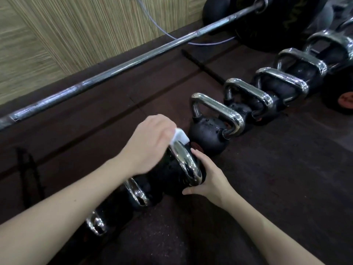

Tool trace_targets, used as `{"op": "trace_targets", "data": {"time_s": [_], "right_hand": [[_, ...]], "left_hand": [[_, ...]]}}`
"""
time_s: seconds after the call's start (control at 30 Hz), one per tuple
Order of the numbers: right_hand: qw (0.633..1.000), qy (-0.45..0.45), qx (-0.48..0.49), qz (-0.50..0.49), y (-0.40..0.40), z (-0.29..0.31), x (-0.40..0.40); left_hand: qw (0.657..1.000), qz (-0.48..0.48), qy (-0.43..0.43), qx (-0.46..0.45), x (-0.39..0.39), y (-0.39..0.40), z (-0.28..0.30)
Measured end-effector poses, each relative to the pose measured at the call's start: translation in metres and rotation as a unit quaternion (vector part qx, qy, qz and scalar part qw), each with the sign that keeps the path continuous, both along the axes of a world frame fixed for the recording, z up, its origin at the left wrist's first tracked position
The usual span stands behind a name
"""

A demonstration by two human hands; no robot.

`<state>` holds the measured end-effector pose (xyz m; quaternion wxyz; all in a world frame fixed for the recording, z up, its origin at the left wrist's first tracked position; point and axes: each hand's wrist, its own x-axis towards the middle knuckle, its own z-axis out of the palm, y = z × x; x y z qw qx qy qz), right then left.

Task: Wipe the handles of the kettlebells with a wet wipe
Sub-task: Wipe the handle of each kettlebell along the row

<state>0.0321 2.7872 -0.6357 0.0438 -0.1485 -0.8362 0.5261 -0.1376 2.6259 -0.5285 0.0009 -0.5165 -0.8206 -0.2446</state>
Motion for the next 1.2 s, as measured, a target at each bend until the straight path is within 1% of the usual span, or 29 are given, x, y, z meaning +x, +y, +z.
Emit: {"op": "trace_targets", "data": {"time_s": [0.03, 0.07, 0.1, 0.13, 0.17, 0.2, 0.23, 0.27, 0.33, 0.4, 0.47, 0.5, 0.53, 0.57, 0.6, 0.67, 0.73, 0.77, 0.8, 0.83, 0.87, 0.93, 1.0, 1.03, 1.07, 1.1, 1.13, 1.17, 1.2], "right_hand": [[1.0, -0.007, -0.003, 0.004, -0.001, 0.003, 0.0], [1.0, -0.016, -0.003, 0.006, 0.0, 0.003, 0.0], [1.0, -0.02, -0.001, 0.007, 0.0, 0.004, 0.0], [1.0, -0.023, -0.002, 0.006, 0.0, 0.004, 0.0], [1.0, -0.027, -0.001, 0.003, 0.0, 0.004, 0.0], [1.0, -0.027, -0.004, 0.001, 0.001, 0.004, 0.0], [1.0, -0.029, -0.005, -0.001, 0.0, 0.004, -0.001], [1.0, -0.03, -0.005, -0.001, 0.001, 0.003, -0.001], [1.0, -0.024, 0.001, -0.002, 0.001, 0.0, -0.001], [1.0, -0.012, -0.006, -0.002, 0.002, -0.002, -0.001], [1.0, 0.002, -0.007, -0.006, 0.003, -0.007, -0.002], [1.0, 0.001, 0.003, -0.004, 0.004, -0.01, -0.002], [1.0, -0.012, 0.01, 0.003, 0.004, -0.014, -0.002], [0.999, -0.015, 0.045, 0.013, 0.004, -0.016, -0.002], [0.998, -0.016, 0.063, 0.017, 0.005, -0.019, -0.002], [0.997, -0.002, 0.069, 0.033, 0.005, -0.02, -0.001], [0.999, 0.011, 0.044, 0.023, 0.007, -0.016, -0.001], [0.999, 0.005, 0.049, 0.023, 0.005, -0.012, -0.001], [0.997, 0.005, 0.072, 0.026, 0.006, -0.01, -0.002], [0.996, 0.006, 0.084, 0.036, 0.005, -0.009, 0.001], [0.998, -0.008, 0.059, 0.032, 0.003, -0.008, 0.001], [1.0, -0.015, 0.019, 0.006, 0.002, -0.008, 0.0], [1.0, -0.002, 0.001, 0.008, 0.002, -0.007, -0.001], [1.0, 0.002, 0.001, 0.008, 0.003, -0.006, -0.001], [1.0, -0.001, -0.001, 0.01, 0.004, -0.005, -0.001], [1.0, -0.006, 0.0, 0.01, 0.005, -0.004, -0.001], [1.0, -0.004, 0.002, 0.008, 0.006, -0.005, -0.001], [1.0, 0.0, 0.003, 0.01, 0.006, -0.006, -0.001], [1.0, -0.002, 0.003, 0.014, 0.005, -0.005, -0.001]], "left_hand": [[0.991, 0.053, -0.123, 0.03, -0.007, 0.0, 0.0], [0.956, 0.121, -0.259, 0.068, -0.008, 0.003, 0.001], [0.903, 0.182, -0.375, 0.107, -0.005, 0.006, -0.001], [0.852, 0.219, -0.453, 0.142, -0.001, 0.009, -0.003], [0.819, 0.241, -0.494, 0.164, 0.003, 0.009, -0.005], [0.809, 0.245, -0.505, 0.174, 0.01, 0.007, -0.007], [0.82, 0.237, -0.489, 0.177, 0.019, 0.004, -0.008], [0.843, 0.228, -0.453, 0.18, 0.027, -0.001, -0.012], [0.9, 0.198, -0.339, 0.187, 0.046, -0.013, -0.016], [0.954, 0.119, -0.205, 0.181, 0.052, -0.018, -0.009], [0.991, 0.018, -0.065, 0.118, 0.043, -0.017, -0.009], [0.997, -0.02, 0.009, 0.07, 0.04, -0.014, -0.01], [0.994, -0.046, 0.091, 0.026, 0.043, -0.012, -0.013], [0.982, -0.074, 0.172, -0.007, 0.05, -0.01, -0.019], [0.964, -0.11, 0.239, -0.031, 0.06, -0.011, -0.025], [0.919, -0.195, 0.339, -0.056, 0.074, -0.018, -0.034], [0.876, -0.252, 0.406, -0.064, 0.072, -0.025, -0.037], [0.87, -0.255, 0.418, -0.065, 0.066, -0.025, -0.036], [0.877, -0.24, 0.411, -0.067, 0.058, -0.023, -0.035], [0.898, -0.209, 0.382, -0.061, 0.052, -0.017, -0.03], [0.928, -0.171, 0.327, -0.048, 0.046, -0.012, -0.023], [0.983, -0.096, 0.158, -0.025, 0.033, -0.002, -0.004], [0.999, -0.03, 0.003, 0.011, 0.016, 0.003, 0.008], [0.997, 0.011, -0.074, 0.032, 0.007, 0.006, 0.008], [0.982, 0.063, -0.171, 0.052, -0.001, 0.009, 0.007], [0.952, 0.118, -0.274, 0.075, -0.005, 0.013, 0.006], [0.92, 0.165, -0.344, 0.093, -0.006, 0.015, 0.004], [0.9, 0.196, -0.376, 0.101, -0.005, 0.015, 0.002], [0.898, 0.206, -0.376, 0.103, -0.001, 0.014, 0.002]]}}
